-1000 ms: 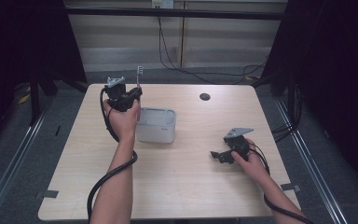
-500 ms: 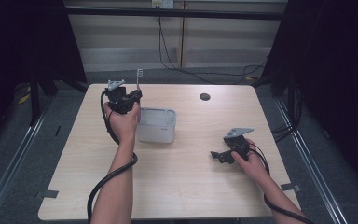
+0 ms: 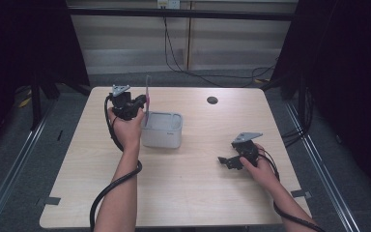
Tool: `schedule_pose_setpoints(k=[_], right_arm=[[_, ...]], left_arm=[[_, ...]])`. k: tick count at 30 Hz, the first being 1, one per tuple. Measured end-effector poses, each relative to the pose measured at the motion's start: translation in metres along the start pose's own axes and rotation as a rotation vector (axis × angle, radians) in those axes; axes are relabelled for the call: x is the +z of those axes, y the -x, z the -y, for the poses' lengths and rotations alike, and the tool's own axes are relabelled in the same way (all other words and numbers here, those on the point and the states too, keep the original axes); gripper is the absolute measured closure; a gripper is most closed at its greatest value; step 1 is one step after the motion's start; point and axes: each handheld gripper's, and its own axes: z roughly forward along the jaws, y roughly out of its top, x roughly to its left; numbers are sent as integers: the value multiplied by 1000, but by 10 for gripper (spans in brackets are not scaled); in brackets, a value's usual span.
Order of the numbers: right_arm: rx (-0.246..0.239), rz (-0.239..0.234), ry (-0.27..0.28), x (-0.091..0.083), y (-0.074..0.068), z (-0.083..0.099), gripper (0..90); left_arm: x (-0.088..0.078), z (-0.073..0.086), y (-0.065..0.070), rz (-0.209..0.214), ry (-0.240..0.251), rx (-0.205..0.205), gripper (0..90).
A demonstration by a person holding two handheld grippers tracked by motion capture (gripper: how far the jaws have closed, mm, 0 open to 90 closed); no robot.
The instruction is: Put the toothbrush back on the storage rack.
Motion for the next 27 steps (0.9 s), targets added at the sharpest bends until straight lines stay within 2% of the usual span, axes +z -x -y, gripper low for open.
schedule_pose_setpoints(k=[7,12,22,27], right_arm=[[-1,2,1,0,0,0,112],[-1,0,1,0,0,0,112],[1,2,0,0,0,0,113],[0,2,0,0,0,0,112]], left_arm=[[-2,1,0,-7,-18,3,858],[-7,2,0,-7,-33,13,828],[-19,7,-6,-15,-77,27,746],[-26,11,-13,-21,-87,17,680]])
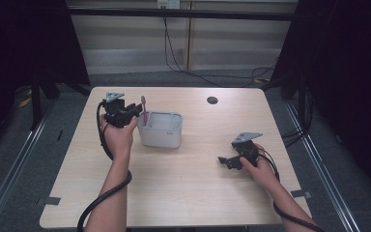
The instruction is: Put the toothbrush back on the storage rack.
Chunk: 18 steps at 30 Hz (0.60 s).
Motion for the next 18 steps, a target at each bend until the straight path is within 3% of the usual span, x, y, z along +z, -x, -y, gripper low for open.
schedule_pose_setpoints(k=[8,18], right_arm=[[-2,-1,-1,0,0,0,112],[0,0,0,0,0,0,113]], left_arm=[[-6,6,-9,-19,0,6,486],[-11,13,-18,-31,-5,17,311]])
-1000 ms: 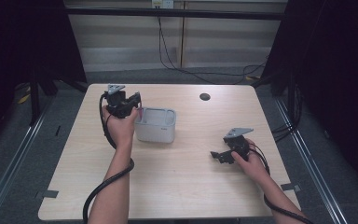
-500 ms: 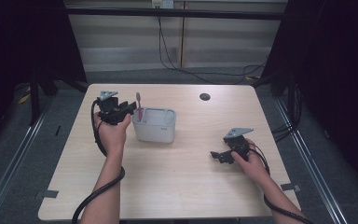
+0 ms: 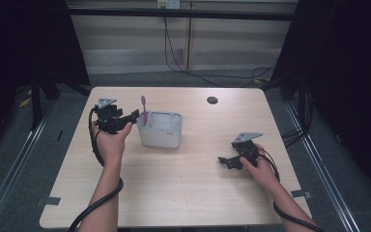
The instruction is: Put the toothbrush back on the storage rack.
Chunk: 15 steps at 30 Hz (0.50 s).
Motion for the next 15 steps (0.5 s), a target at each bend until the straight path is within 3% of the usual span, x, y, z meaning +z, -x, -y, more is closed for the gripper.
schedule_pose_setpoints(k=[15], right_arm=[[-1,-1,0,0,0,0,112]], left_arm=[[-6,13,-9,14,-14,8,192]])
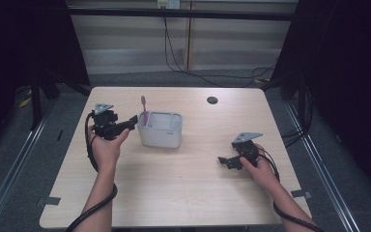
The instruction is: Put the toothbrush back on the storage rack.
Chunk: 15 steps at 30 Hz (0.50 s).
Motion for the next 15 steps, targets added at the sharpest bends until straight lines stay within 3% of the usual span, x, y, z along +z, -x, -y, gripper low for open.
schedule_pose_setpoints(k=[15], right_arm=[[1,0,1,0,0,0,112]], left_arm=[[-10,14,-11,24,-3,5,163]])
